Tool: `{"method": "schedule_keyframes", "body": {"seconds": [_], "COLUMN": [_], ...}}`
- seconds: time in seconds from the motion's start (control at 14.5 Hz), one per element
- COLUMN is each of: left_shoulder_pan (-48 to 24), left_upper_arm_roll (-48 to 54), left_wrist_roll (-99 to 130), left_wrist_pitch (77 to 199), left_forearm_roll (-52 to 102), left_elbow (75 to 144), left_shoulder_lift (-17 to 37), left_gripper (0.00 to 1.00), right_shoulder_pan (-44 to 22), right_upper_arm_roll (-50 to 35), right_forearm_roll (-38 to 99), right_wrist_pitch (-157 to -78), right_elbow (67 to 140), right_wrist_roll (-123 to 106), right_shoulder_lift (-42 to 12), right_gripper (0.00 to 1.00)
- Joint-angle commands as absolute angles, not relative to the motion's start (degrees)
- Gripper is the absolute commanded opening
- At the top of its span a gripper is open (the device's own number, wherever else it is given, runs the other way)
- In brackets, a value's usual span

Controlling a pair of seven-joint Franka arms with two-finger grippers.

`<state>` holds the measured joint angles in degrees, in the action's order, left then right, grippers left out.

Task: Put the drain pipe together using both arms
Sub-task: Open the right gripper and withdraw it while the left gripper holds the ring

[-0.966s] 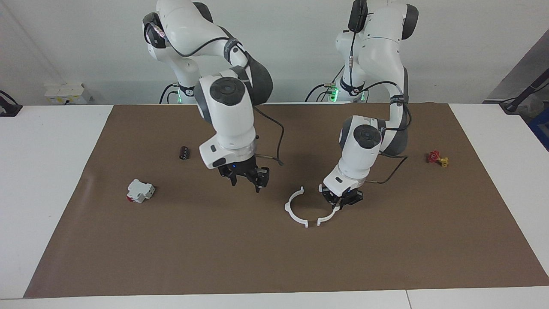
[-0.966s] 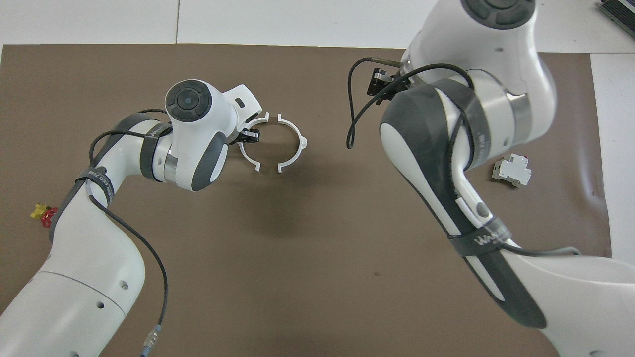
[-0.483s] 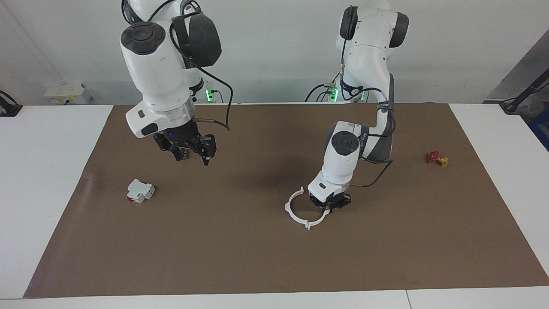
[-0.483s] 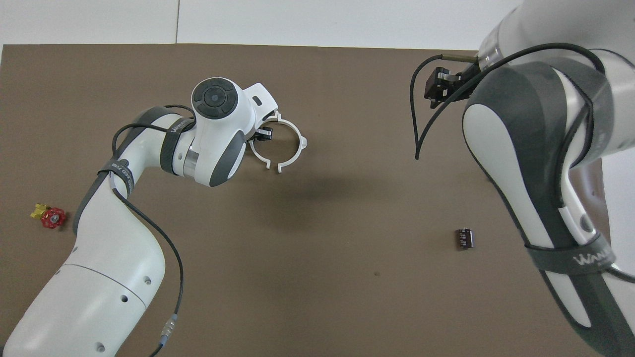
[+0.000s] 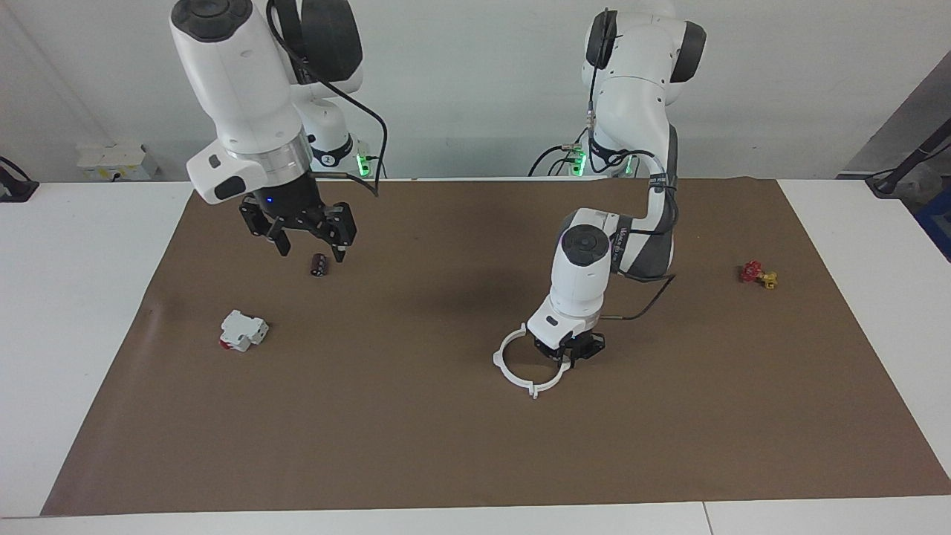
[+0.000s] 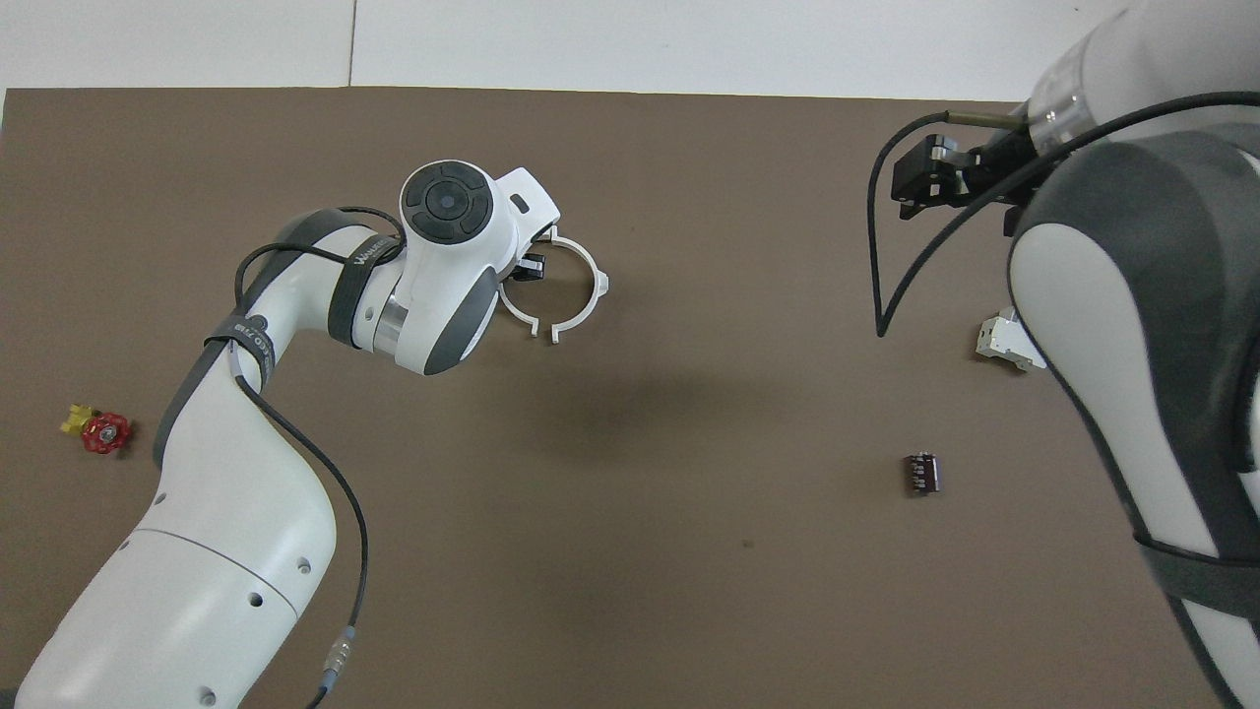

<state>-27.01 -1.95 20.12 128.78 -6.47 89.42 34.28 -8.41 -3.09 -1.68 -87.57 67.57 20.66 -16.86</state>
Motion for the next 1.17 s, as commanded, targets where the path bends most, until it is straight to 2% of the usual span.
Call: {"method": "schedule_keyframes", "body": {"seconds": [0.0, 0.41, 0.83, 1.1], "left_shoulder_pan": [-28.9, -29.7, -30.2, -30.5], "left_upper_arm_roll": [-3.0, -2.8, -2.7, -2.6], "left_wrist_roll": [24.4, 28.5, 28.9, 28.3], "left_wrist_pitch": [127.4, 127.9, 128.8, 129.4], "left_forearm_roll": [-7.7, -7.7, -7.6, -7.6], "left_elbow": [91.4, 92.7, 93.2, 93.2], "left_shoulder_lift": [34.4, 33.8, 33.7, 33.7], "left_gripper": [0.00, 0.00, 0.00, 0.00], "right_shoulder_pan": [-4.4, -1.6, 2.4, 1.0], "right_upper_arm_roll": [-4.0, -3.8, -3.6, 0.6], "right_forearm_roll": [-0.4, -0.4, -0.4, -0.4], "right_wrist_pitch": [-88.3, -89.6, -90.8, -92.6], "right_elbow": [77.7, 89.0, 88.9, 87.8], "right_wrist_roll": [15.4, 15.0, 5.7, 0.1], "right_shoulder_lift": [-8.5, 0.0, 0.2, 0.3], "right_gripper": [0.91, 0.90, 0.90, 0.91]}}
